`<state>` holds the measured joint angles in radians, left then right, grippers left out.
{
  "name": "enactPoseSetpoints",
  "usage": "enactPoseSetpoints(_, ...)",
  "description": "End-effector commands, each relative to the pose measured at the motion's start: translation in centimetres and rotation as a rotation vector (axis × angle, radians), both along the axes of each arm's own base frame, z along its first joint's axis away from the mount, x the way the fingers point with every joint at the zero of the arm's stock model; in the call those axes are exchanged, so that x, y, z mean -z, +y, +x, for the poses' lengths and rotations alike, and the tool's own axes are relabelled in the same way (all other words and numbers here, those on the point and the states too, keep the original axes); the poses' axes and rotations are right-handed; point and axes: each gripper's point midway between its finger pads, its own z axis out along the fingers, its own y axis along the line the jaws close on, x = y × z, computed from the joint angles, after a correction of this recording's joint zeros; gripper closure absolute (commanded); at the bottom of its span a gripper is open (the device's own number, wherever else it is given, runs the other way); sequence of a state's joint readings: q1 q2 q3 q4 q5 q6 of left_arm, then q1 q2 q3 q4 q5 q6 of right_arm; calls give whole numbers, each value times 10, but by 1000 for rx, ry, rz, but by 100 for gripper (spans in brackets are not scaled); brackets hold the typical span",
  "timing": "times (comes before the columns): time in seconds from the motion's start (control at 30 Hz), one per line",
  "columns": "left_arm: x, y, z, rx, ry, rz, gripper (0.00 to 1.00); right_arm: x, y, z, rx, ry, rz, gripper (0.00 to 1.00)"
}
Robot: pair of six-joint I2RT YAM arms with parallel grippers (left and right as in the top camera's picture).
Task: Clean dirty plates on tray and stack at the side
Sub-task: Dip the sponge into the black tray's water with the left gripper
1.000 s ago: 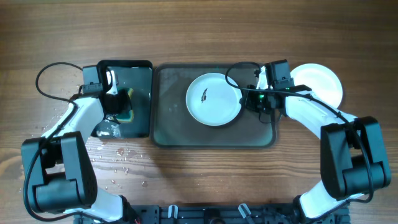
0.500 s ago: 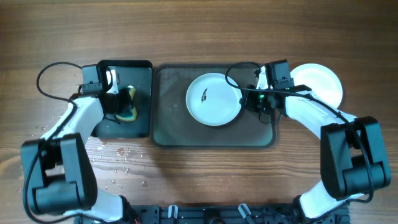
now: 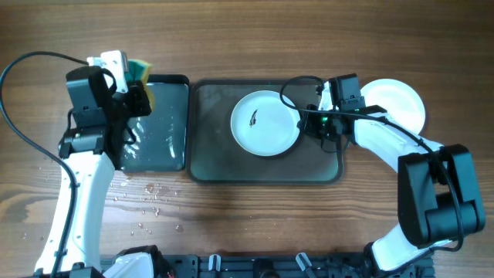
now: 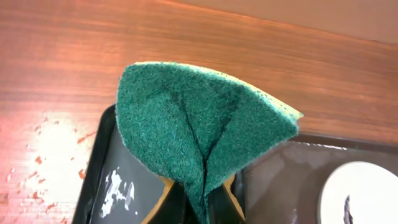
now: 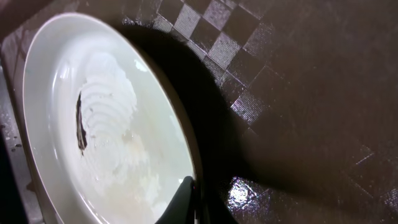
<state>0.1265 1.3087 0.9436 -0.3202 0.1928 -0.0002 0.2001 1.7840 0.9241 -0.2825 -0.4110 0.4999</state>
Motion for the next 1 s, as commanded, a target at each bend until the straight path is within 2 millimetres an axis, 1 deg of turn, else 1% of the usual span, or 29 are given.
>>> enactPoseSetpoints(0.0, -16, -11, 3, 83, -51, 6, 94, 10, 1, -3, -5, 26, 2, 96)
enactPoseSetpoints(0.07, -16, -11, 3, 83, -50, 6, 96, 10, 1, -4, -5, 27, 2, 96)
enactPoseSetpoints(0.27, -12, -11, -1, 83, -29, 2, 96, 10, 1, -4, -3, 27, 3, 96)
enactPoseSetpoints(0.8, 7, -13, -15, 77, 70, -19, 96, 9, 0, 0, 0, 14, -1, 96)
enactPoseSetpoints(0.87, 11, -12, -14, 49, 86, -43, 96, 9, 0, 0, 1, 12, -1, 96)
enactPoseSetpoints(0.97, 26, -8, -12, -23, 139, -99, 96, 9, 0, 0, 25, 25, 8, 96)
